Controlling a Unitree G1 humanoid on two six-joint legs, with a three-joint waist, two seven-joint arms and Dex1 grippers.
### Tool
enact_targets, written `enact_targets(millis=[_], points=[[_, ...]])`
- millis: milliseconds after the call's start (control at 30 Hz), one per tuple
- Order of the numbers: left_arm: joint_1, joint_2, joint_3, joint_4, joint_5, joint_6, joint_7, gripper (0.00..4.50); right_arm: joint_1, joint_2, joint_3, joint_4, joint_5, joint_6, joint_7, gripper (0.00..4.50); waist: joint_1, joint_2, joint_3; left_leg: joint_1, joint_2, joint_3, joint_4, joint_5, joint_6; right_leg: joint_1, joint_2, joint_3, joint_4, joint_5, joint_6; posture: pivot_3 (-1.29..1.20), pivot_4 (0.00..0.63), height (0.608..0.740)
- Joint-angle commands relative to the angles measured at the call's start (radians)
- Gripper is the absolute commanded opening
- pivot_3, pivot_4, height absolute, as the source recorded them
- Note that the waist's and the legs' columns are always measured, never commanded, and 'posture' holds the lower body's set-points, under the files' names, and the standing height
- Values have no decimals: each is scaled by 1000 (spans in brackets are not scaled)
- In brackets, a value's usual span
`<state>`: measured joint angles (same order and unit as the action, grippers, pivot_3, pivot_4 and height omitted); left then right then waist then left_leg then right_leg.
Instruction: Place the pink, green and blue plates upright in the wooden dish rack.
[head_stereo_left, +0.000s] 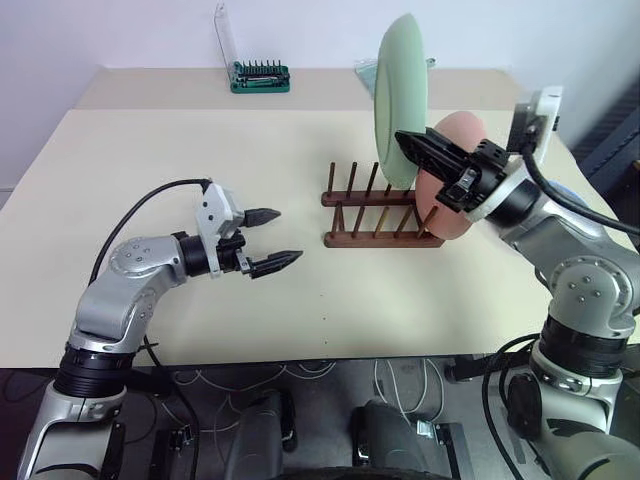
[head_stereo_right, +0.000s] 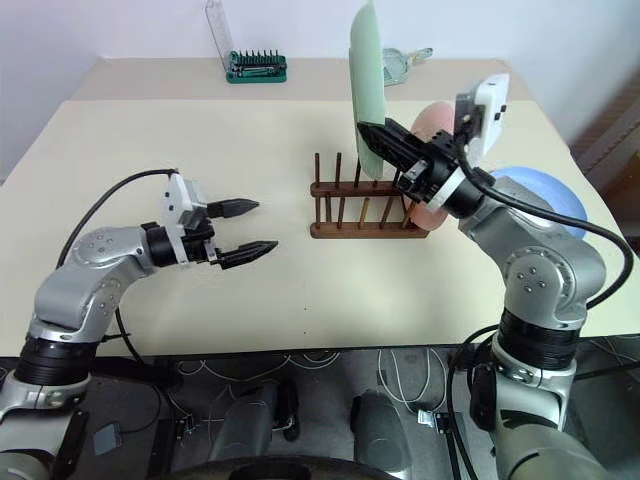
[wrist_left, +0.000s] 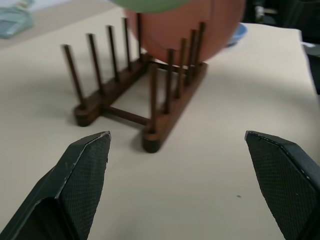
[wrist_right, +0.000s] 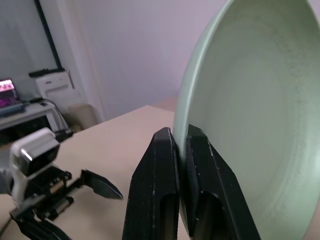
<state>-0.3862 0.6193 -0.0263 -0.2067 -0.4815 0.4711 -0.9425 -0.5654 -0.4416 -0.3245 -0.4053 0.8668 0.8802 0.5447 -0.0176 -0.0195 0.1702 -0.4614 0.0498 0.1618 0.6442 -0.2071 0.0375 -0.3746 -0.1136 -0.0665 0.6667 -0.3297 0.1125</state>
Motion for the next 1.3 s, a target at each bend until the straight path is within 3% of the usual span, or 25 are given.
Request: enact_targets(millis=[33,967,1100,1300], points=[[-12,-5,4,-10,2,-20,-6,4425,5,-18,-25,-3,49,1,-15,0,-1,0,0,0,0,0,0,0,0,0,0,0,0,0,0,0,150,732],[9,-26,1,-34,2,-11,7,4425,78,-8,-29,123,173,10,-129,0,0,1,0,0,0,0,0,0,0,0,0,0,0,0,0,0,150,732],[9,-28,-1,-30,7,-15,7,4500,68,-7,-29,97,208,25,-164,1491,0,1,0,0,0,0,0,0,0,0,0,0,0,0,0,0,150,732],[8,-33,0,-27,14,-19,3,4500,53,-22,-21,70,226,28,-214,4441,0,1,0,0,0,0,0,0,0,0,-1,0,0,0,0,0,150,732]])
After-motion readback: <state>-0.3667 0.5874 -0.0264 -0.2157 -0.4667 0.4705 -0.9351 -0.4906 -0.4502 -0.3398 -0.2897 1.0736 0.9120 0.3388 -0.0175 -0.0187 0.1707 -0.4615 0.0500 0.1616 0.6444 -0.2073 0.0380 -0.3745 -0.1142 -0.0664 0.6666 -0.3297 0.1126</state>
